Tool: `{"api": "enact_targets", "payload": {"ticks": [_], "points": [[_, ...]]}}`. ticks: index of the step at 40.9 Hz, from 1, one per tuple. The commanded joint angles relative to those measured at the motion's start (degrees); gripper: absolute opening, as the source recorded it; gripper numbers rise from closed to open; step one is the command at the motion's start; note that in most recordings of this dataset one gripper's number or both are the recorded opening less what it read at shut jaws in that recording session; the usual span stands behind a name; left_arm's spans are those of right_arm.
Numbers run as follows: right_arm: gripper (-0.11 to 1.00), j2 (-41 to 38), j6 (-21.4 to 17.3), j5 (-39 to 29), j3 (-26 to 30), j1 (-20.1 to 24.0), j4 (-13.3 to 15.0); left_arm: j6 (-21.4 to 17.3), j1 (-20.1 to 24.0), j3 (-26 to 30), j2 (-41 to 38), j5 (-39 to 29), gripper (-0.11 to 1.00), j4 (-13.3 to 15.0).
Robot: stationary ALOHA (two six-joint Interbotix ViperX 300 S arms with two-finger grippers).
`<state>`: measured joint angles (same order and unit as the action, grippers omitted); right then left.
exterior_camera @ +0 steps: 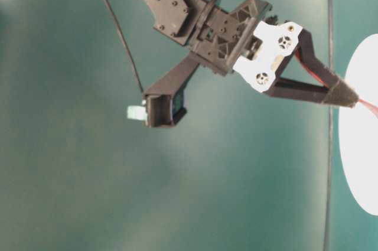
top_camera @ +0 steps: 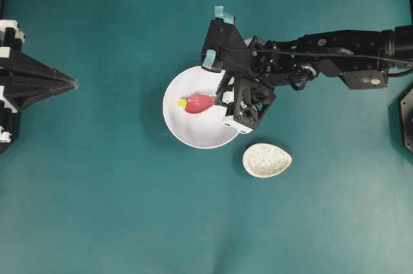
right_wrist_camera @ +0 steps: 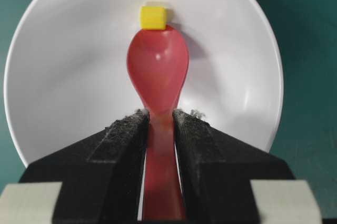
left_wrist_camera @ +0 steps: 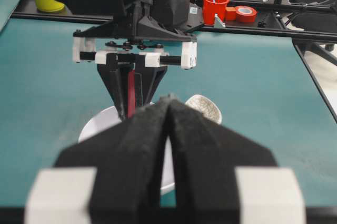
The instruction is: Scoop the yellow hexagonal prism block from the bowl with a spoon using the right arm.
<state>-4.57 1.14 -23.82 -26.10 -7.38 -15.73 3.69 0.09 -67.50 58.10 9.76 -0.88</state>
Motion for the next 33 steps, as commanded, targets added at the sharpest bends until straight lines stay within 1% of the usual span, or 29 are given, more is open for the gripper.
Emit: {"api": "enact_targets", "payload": {"ticks": [1, 17, 24, 33], "points": [[0.23, 0.7, 0.18, 1.32, 1.23, -0.09, 0.0, 0.09, 0.09, 1.67, -0.26, 0.53, -0.01, -0.18], [0.23, 0.97, 0.26, 2.9, 0.7, 0.44, 0.0, 0.09, 0.09, 1.67, -0.26, 0.53, -0.01, -0.18], [0.23, 1.85, 0.26, 6.42, -0.7, 0.7, 0.0, 0.18, 0.09, 1.67, -0.26, 0.53, -0.01, -0.18], [0.23, 3.87, 0.09, 11.95, -4.22, 1.23, -0.18, 0.18, 0.09, 1.67, -0.26, 0.53, -0.01, -0.18]]}}
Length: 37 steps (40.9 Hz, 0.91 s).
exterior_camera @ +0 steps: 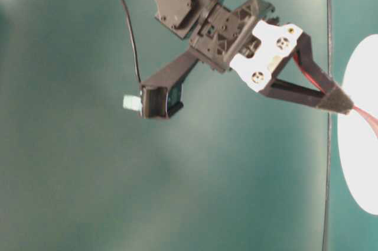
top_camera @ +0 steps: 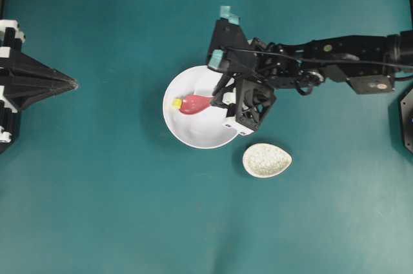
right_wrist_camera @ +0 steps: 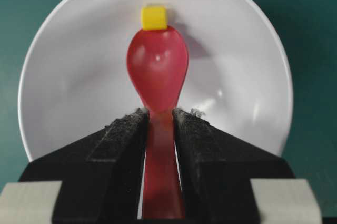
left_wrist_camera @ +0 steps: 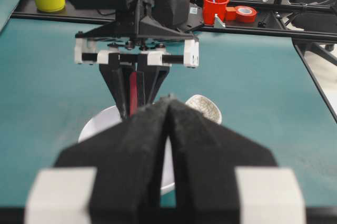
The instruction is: Scoop the yellow hexagonal prism block from the bowl with a spoon using the right arm.
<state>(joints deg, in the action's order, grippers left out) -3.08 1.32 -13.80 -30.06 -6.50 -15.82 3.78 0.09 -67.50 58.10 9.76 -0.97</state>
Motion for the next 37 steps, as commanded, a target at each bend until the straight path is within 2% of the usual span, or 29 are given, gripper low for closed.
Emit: {"api": "enact_targets", "payload": {"ticks": [1, 12, 24, 30, 37], "points": [[0.23, 2.64, -0.18, 2.64, -0.7, 0.44, -0.18, 0.09, 0.09, 1.67, -0.26, 0.53, -0.01, -0.09], [0.23, 4.75, -0.35, 8.53, -4.04, 1.49, -0.18, 0.09, 0.09, 1.67, -0.18, 0.53, -0.01, -0.09], [0.23, 4.75, -0.44, 8.96, -4.13, 1.49, -0.18, 0.09, 0.09, 1.67, -0.26, 0.53, -0.01, -0.09], [0.23, 5.98, -0.35, 6.33, -3.69, 1.49, -0.18, 0.09, 0.09, 1.67, -0.26, 0.53, -0.01, -0.09], [0.23, 11.16, -0.44, -0.79, -2.11, 1.05, -0.26, 0.09, 0.09, 1.67, -0.18, 0.53, -0.01, -0.09]]}}
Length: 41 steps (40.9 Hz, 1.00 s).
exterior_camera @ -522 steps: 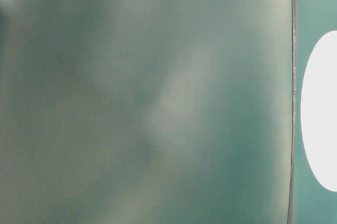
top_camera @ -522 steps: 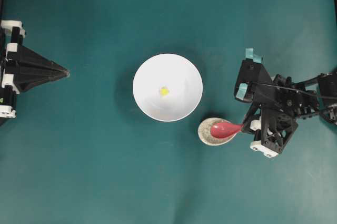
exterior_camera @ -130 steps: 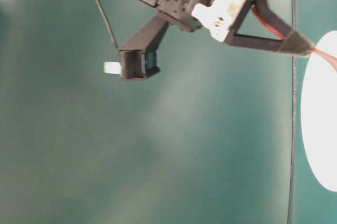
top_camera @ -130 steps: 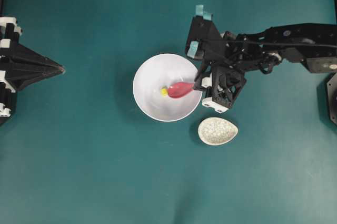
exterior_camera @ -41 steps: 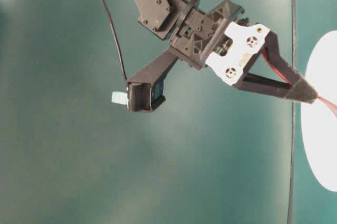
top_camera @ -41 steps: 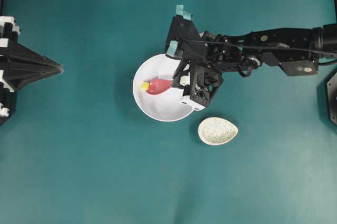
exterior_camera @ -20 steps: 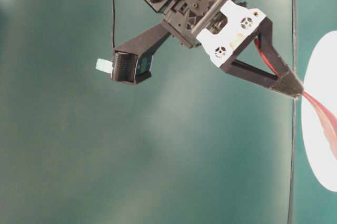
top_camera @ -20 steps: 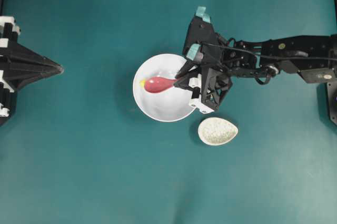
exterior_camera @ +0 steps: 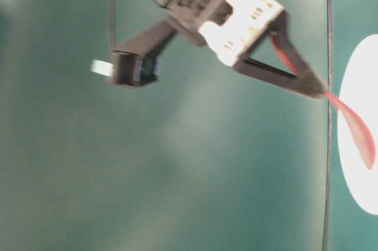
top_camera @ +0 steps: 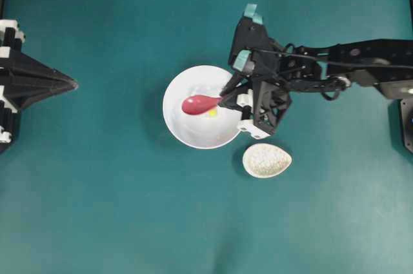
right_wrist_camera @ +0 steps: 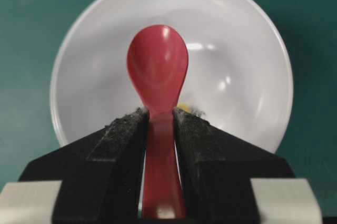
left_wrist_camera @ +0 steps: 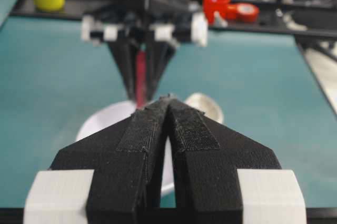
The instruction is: Scoop the yellow hexagonal prism block from the bowl with a spoon using the right arm.
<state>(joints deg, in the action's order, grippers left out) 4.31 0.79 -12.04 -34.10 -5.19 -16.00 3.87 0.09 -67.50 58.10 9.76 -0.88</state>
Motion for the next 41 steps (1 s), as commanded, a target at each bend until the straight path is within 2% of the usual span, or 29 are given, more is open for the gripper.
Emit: {"api": "enact_targets", "payload": {"ticks": [1, 9, 17, 24, 36, 41], "points": [[0.23, 4.48, 0.0, -3.52, 2.02, -0.26, 0.0, 0.0, 0.09, 1.67, -0.26, 0.53, -0.01, -0.26], [0.23, 8.79, -0.53, -11.95, 2.72, -0.62, -0.09, 0.0, 0.09, 1.76, -0.26, 0.53, -0.01, -0.26], [0.23, 9.05, -6.68, -17.84, 3.34, -1.67, 0.26, 0.0, 0.09, 1.76, -0.26, 0.53, -0.01, -0.18], [0.23, 8.44, -9.76, -21.62, 4.83, -1.76, 0.97, 0.0, 0.09, 1.67, -0.26, 0.53, -0.01, -0.26], [0.23, 3.52, -12.57, -35.07, 12.13, -2.37, 1.23, -0.09, 0.09, 1.67, -0.18, 0.53, -0.01, -0.18], [0.23, 0.79, -13.62, -40.52, 15.64, -2.37, 2.72, -0.09, 0.09, 1.67, -0.26, 0.53, -0.01, -0.18]]}}
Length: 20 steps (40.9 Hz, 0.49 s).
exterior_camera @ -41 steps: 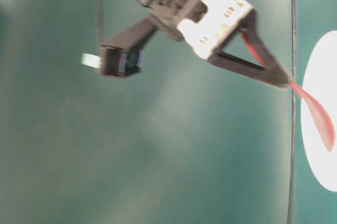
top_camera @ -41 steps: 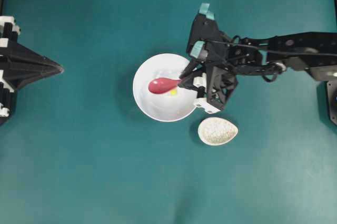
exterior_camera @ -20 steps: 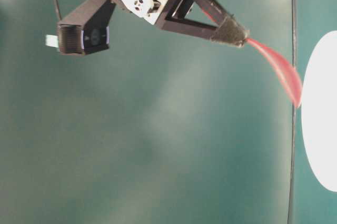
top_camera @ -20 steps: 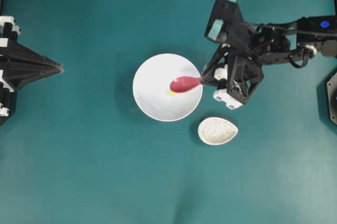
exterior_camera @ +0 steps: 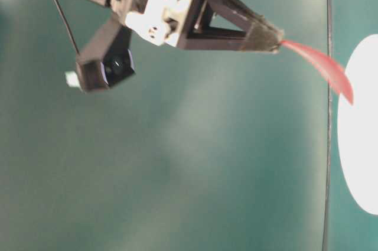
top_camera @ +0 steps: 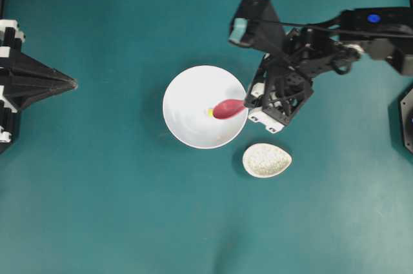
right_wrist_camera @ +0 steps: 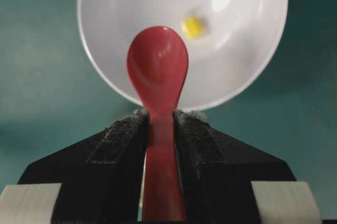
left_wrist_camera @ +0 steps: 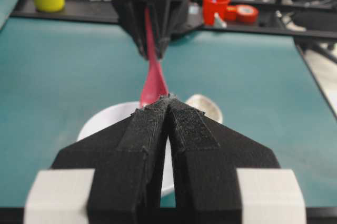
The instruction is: Scoop the yellow hexagonal prism block from the bowl with a spoon using the right arm.
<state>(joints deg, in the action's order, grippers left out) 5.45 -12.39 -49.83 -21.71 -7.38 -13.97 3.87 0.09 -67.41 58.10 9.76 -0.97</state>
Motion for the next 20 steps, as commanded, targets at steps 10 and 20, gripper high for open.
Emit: {"api": "enact_targets", "payload": {"ticks": [10, 20], "points": [[0.23, -4.66, -1.93, -10.02, 9.4, -0.18, 3.25, -0.09, 0.09, 1.58, -0.18, 0.53, -0.01, -0.09], [0.23, -6.42, -1.85, -11.69, 11.34, -0.18, 3.25, -0.09, 0.09, 1.58, -0.18, 0.53, -0.01, -0.18]]}}
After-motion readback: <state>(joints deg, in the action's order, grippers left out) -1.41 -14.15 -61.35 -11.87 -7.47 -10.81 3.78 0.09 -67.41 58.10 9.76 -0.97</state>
